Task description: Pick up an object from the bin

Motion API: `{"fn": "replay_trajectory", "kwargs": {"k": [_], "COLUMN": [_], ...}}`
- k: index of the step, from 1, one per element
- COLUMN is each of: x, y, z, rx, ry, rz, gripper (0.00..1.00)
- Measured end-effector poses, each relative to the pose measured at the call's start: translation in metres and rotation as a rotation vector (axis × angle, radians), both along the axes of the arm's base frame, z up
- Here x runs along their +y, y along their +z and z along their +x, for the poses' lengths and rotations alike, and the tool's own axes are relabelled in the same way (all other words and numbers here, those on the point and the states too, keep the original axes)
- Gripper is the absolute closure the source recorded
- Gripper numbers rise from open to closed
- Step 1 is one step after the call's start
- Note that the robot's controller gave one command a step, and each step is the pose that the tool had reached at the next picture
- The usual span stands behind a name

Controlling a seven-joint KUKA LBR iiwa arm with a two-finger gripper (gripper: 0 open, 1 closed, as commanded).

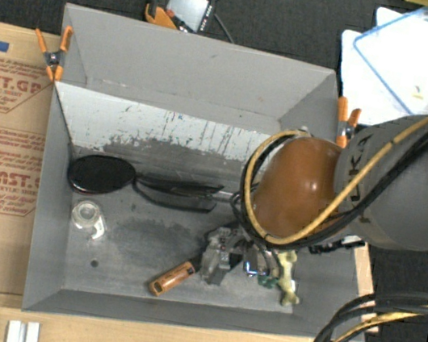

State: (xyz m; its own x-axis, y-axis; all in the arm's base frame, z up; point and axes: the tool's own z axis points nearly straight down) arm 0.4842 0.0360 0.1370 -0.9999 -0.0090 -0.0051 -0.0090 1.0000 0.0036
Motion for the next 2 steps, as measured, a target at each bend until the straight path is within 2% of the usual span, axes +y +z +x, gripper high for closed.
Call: {"fn": "replay_trajectory", "kwargs": {"k": [1, 2], "x": [0.088, 0.014], "y": [-0.045, 0.042], "z": [0.0, 0.009], "rx": [0.0, -0.004], "ry": [0.228, 0.021], "rz": [0.002, -0.002], "gripper": [1.0, 1.0]}}
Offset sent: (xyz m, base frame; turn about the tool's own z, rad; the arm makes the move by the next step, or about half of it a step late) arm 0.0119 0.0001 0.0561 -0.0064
